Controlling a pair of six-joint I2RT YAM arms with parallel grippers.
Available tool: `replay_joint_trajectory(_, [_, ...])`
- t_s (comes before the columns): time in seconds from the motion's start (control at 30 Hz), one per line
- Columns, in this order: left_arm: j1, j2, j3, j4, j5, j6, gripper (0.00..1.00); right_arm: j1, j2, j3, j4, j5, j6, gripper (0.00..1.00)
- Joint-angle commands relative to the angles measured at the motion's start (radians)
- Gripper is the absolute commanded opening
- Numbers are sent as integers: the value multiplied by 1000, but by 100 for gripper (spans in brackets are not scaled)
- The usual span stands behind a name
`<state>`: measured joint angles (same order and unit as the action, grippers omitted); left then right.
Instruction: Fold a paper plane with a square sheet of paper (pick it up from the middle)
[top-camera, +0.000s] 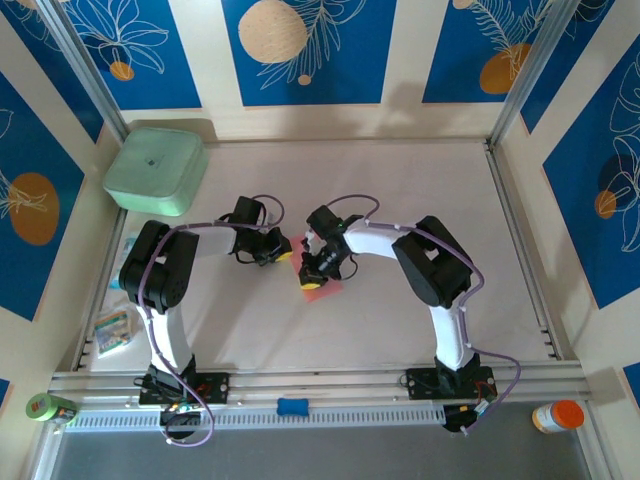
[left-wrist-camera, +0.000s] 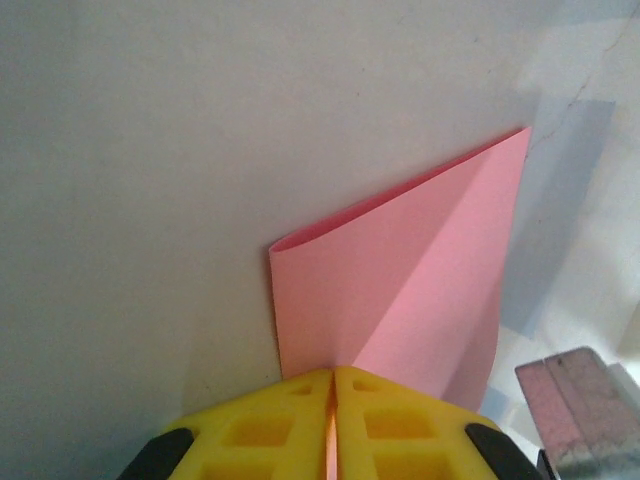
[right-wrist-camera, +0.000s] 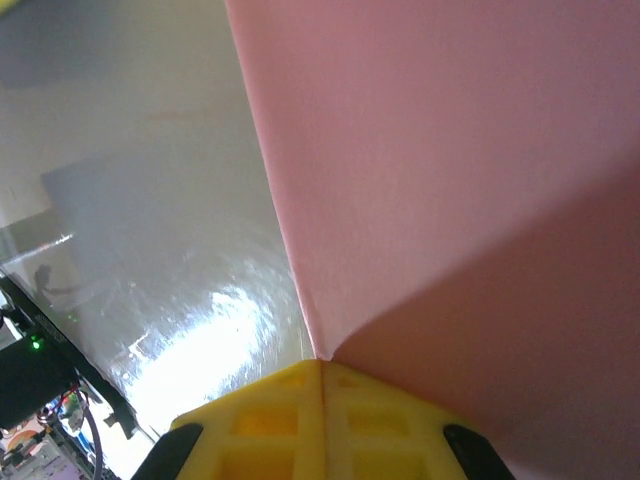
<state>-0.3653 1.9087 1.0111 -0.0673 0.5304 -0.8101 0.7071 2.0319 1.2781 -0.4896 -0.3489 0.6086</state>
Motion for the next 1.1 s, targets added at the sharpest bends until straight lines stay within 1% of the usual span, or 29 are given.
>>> replay_joint_trajectory(0.0, [-4,46,-3,-80,-67,17,12,21,-40,-48,-77,-30,-20,0])
replay_joint_trajectory(0.33, [-4,47,-2,-79,-59,22,12,31,-102,-139,-75,-64,-43,0])
replay_joint_trajectory(0.47, [-4,48,2,-74,-47,24,12,32,-120,-133,-73,-62,-54,0])
replay_joint_trajectory(0.53, [-4,48,9,-70,-33,33,12,25,-144,-122,-65,-38,-56,0])
replay_joint_trajectory(0.6, [-4,40,27,-74,-9,49,14,1,-183,-123,-44,5,-40,0])
replay_joint_trajectory(0.7, [-6,2,65,-78,46,67,17,-71,-250,-162,33,20,1,0])
replay_joint_trajectory(0.77, [-6,-36,85,-81,52,56,21,-113,-263,-171,54,36,6,3])
replay_joint_trajectory(0.9, [-6,-93,84,-54,25,6,29,-151,-182,-78,-7,92,-43,6])
replay_joint_trajectory(1.0, [-5,-130,44,-29,-24,-33,31,-137,-115,2,-30,95,-77,8])
replay_joint_trajectory(1.07, [-4,-156,15,-14,-66,-55,34,-119,-66,65,-56,108,-91,8])
